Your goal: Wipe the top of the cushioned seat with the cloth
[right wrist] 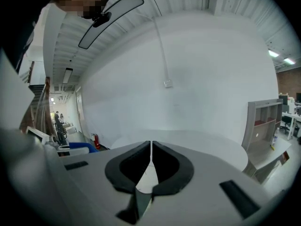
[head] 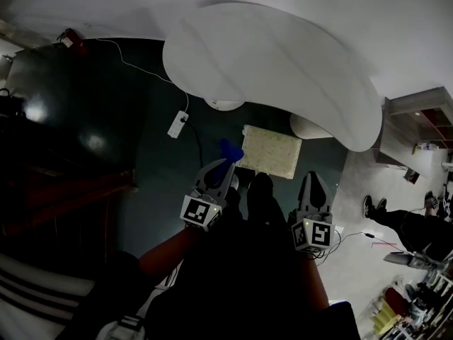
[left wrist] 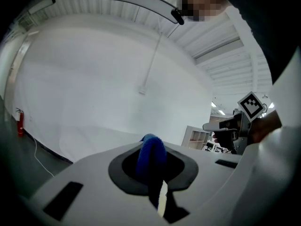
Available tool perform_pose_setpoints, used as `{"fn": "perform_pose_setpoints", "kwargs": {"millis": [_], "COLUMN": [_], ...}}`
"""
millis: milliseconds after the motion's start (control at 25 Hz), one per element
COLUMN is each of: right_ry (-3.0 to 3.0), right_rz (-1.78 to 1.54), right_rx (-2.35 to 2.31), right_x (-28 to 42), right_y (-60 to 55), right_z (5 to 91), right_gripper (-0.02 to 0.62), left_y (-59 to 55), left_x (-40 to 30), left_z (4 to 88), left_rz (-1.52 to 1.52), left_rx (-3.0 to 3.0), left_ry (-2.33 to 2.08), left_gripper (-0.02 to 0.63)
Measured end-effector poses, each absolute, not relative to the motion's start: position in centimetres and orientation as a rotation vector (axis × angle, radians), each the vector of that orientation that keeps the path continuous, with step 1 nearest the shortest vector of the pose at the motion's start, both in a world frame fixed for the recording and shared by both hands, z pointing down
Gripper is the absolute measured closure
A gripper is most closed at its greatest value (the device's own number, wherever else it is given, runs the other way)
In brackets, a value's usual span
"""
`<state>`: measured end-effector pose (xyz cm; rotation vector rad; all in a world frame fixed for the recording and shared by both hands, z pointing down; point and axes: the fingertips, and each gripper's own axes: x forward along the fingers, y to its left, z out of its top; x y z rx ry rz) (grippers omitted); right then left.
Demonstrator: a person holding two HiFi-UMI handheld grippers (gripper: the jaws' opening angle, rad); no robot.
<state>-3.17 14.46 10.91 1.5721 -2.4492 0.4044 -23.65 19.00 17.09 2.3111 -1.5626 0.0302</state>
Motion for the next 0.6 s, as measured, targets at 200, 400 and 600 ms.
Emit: {"fn": "perform_pose_setpoints", "kwargs": {"millis": [200,400,600], "right_ry": [-2.603,-2.626,-2.605], "right_rz": [0.448,0.408,0.431], "right_rx": [1.513,1.426,1.382], "right_x": [-4.9,-5.3,-2.7], "right_y": [12.4,10.0,6.6], "right_z": [11.2,12.7,14.6], "right_gripper": [0.557,0.557,0.557], "left_y": [16.7,14.8,11.6], "left_x": [-23.0,-22.1,-20.1], "left_z": [18.7,20.8,23.3], "left_rz": [0.074,0.171,0.264], "left_rx": [2.314,2.311,2.274], "left_ry": [-1.574,-1.553,-1.583], "left_gripper": [0.571,0.571,0.571]}}
